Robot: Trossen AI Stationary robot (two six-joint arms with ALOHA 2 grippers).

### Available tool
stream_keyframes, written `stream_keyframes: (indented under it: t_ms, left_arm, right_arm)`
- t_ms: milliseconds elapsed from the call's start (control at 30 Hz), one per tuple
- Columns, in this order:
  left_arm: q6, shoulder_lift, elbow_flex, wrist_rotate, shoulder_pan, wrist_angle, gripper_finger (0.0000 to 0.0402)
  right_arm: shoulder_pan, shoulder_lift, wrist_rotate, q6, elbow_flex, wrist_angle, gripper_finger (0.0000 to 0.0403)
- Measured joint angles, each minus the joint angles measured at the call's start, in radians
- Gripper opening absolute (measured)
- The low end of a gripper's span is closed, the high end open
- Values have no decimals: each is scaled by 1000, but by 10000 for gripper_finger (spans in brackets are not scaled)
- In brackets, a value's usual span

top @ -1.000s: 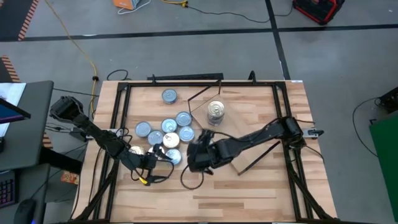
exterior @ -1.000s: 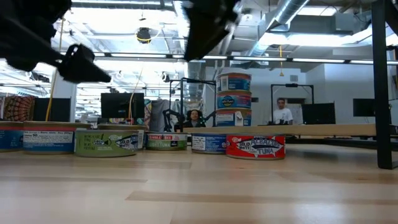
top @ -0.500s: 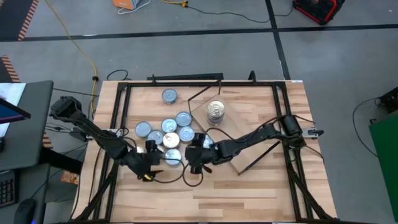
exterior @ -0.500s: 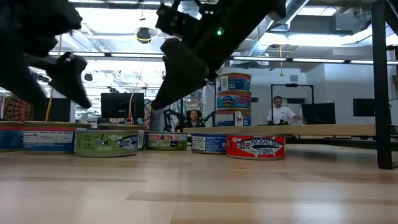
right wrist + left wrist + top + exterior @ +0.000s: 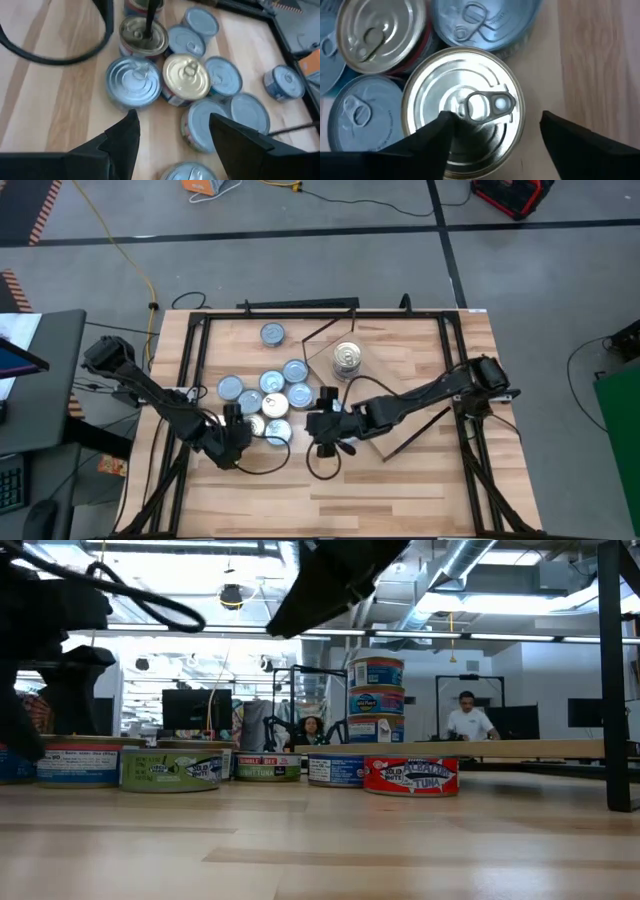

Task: Stack canned seafood by type on shelf
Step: Stack the blue tuna can on top of the blue tuna can

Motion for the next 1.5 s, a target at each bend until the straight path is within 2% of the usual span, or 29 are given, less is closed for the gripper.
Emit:
stream_keyframes:
  t_ms: [200, 500, 633, 867, 1033, 1267, 1500]
  left_arm:
    - [35, 48, 2, -57, -48, -9, 209]
    - [-47, 59, 61, -84, -67, -123, 123]
    - [-9, 58, 88, -85, -67, -120, 105]
    - [22, 58, 86, 4, -67, -131, 87]
    - [81, 58, 85, -32, -67, -130, 70]
    - [117, 86, 86, -28, -67, -122, 7]
    - [92, 145, 88, -25, -71, -97, 1]
  right_arm:
    - [21, 0, 0, 43, 0, -33, 270]
    - [34, 2, 0, 65, 0, -31, 270]
    - [34, 2, 0, 68, 0, -30, 270]
    - [34, 3, 1, 68, 0, -27, 270]
    - [34, 3, 1, 71, 0, -22, 270]
    - [30, 3, 1, 72, 0, -22, 270]
    - [30, 3, 1, 86, 0, -23, 270]
